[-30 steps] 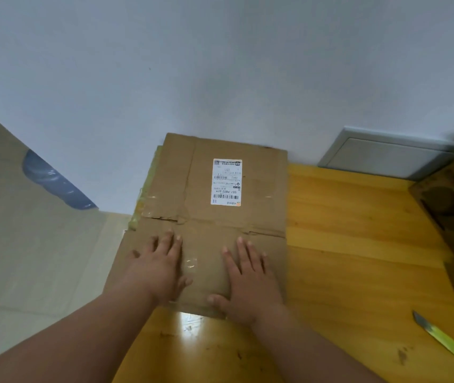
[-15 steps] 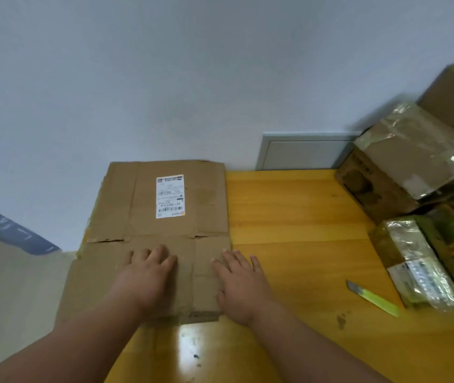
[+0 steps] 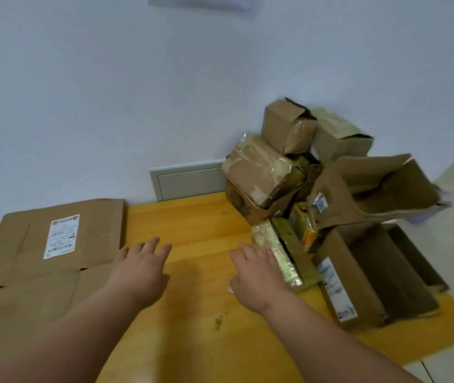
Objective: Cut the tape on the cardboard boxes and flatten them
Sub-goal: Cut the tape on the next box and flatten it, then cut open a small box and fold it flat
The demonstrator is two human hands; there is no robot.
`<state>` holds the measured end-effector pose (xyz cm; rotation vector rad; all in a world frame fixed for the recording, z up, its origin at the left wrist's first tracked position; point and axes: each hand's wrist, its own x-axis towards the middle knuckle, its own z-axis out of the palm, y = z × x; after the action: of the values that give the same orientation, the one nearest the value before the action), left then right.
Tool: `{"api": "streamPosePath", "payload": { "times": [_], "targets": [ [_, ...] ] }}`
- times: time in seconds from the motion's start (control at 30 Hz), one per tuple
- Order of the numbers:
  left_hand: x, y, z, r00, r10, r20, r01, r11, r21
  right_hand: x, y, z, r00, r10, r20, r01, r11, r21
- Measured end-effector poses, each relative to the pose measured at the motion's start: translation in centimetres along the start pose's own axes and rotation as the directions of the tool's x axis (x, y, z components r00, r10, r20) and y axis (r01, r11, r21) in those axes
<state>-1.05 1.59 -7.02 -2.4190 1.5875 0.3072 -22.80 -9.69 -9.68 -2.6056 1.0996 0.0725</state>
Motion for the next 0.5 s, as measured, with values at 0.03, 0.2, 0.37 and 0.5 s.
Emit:
{"api": "streamPosePath", "payload": {
  "times": [0.03,0.2,0.37,0.5],
  "targets": [
    [0.3,1.6,-0.6,0.999,0.016,-0.029,-0.015,1.0,0.009,-0.6,1.4,-1.1,0.999,0.02,-0.035,-0.02,1.0,0.0],
    [2.0,9.7,-4.3,0.982,0.123,-0.141,-0.117,0.992,0.05,-3.8,7.0,-5.9,0.969,0.089,-0.23,-0.092,0.996,-0.001],
    [3.9,16.8,-8.8,0.879,0.283,-0.385,-0.291,0.956,0.039,-6.7,9.6,-10.3,0.846,0.0,-0.534,-0.012,1.0,-0.019],
    [4.7,21.5,-11.8,0.753,0.397,-0.525,-0.433,0.899,0.058,-8.3,11.8,-12.7,0.683,0.111,-0.722,-0.139,0.99,0.02]
  ]
}}
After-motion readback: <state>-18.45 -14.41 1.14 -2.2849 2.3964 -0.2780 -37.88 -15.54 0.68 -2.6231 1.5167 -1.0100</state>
